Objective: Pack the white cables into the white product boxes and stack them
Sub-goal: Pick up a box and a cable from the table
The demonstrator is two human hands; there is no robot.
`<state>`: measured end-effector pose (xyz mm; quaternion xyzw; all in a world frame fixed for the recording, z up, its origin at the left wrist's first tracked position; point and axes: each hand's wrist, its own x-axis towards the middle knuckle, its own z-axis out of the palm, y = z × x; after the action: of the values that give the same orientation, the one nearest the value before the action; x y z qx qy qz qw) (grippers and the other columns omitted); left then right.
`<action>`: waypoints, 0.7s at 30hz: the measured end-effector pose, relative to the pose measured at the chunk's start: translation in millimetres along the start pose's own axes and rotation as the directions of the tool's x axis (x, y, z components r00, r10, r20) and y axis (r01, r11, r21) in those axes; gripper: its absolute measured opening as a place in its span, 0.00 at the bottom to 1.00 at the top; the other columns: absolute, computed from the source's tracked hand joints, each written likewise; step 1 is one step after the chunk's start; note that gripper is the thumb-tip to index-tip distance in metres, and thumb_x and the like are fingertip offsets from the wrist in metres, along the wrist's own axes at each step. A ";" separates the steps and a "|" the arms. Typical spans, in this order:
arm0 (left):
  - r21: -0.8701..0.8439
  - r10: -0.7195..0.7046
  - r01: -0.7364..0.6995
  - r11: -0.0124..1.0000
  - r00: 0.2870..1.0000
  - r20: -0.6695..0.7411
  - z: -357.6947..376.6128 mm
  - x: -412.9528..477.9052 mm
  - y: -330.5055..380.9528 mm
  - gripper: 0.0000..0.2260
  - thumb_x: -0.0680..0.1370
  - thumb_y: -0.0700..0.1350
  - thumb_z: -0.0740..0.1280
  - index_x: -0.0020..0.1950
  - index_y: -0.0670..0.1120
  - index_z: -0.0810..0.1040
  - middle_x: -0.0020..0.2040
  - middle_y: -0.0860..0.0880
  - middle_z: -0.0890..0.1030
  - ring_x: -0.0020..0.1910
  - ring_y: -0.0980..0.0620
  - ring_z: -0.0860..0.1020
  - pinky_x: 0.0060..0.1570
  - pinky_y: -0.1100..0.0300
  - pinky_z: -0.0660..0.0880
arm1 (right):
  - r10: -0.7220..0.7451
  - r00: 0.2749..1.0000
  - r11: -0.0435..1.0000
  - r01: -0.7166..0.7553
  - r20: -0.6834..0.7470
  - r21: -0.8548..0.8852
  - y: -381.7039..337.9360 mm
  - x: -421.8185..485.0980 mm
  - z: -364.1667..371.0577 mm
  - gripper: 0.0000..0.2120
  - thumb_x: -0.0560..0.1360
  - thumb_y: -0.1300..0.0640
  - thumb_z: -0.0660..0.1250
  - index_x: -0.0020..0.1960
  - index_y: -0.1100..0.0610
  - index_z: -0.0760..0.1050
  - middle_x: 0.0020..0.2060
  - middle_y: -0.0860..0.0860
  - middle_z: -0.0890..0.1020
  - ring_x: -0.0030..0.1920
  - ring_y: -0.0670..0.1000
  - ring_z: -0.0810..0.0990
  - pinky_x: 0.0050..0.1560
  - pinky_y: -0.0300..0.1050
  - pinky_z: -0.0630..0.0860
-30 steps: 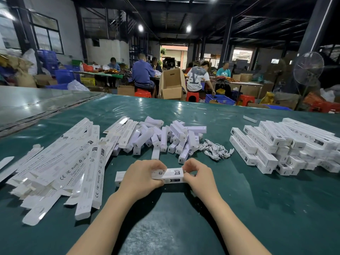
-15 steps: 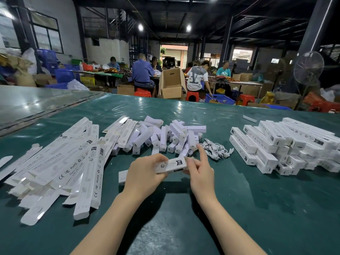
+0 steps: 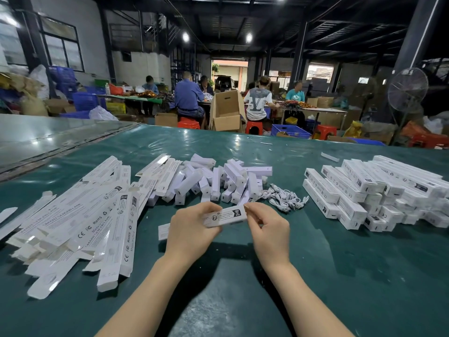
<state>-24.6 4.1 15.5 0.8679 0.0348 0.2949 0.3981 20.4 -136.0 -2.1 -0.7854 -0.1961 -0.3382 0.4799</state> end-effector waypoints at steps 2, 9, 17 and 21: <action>-0.001 -0.004 0.004 1.000 1.000 0.014 1.1 0.0 0.7 0.14 0.64 0.38 0.75 0.46 0.51 0.83 0.37 0.58 0.82 0.38 0.58 0.78 0.40 0.77 0.67 | -0.044 0.996 0.998 0.040 -0.081 -0.044 0.9 0.2 -0.8 0.07 0.68 0.70 0.71 0.42 0.62 0.83 0.43 0.54 0.84 0.41 0.50 0.81 0.42 0.48 0.79; 0.041 -0.013 0.015 0.999 0.999 -0.043 -0.7 1.2 -3.1 0.13 0.64 0.39 0.76 0.47 0.49 0.84 0.39 0.54 0.83 0.39 0.53 0.79 0.37 0.72 0.66 | 0.088 0.993 0.994 -0.093 0.077 0.055 3.7 -0.4 5.0 0.09 0.72 0.70 0.66 0.46 0.63 0.83 0.50 0.58 0.82 0.47 0.54 0.80 0.49 0.35 0.72; 0.095 0.038 -0.032 0.995 0.998 -0.059 4.6 -2.0 -1.6 0.14 0.64 0.38 0.73 0.47 0.50 0.83 0.41 0.54 0.84 0.42 0.51 0.80 0.39 0.68 0.65 | 0.086 0.996 0.994 -0.087 0.018 0.060 -2.7 -4.8 7.5 0.15 0.74 0.67 0.66 0.60 0.61 0.77 0.38 0.52 0.82 0.36 0.43 0.74 0.41 0.29 0.68; 0.130 0.078 -0.065 0.989 0.993 -0.094 4.7 -2.1 0.1 0.14 0.65 0.39 0.74 0.48 0.50 0.83 0.42 0.53 0.84 0.44 0.50 0.80 0.37 0.67 0.63 | 0.334 0.937 0.861 -0.349 0.106 0.370 -7.1 -4.2 13.7 0.11 0.76 0.62 0.65 0.57 0.55 0.79 0.45 0.53 0.84 0.42 0.38 0.77 0.50 0.26 0.70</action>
<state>-23.7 0.2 12.1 0.8765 0.0420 0.3489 0.3291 17.7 -120.5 -4.9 -0.7049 -0.1253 -0.1881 0.6723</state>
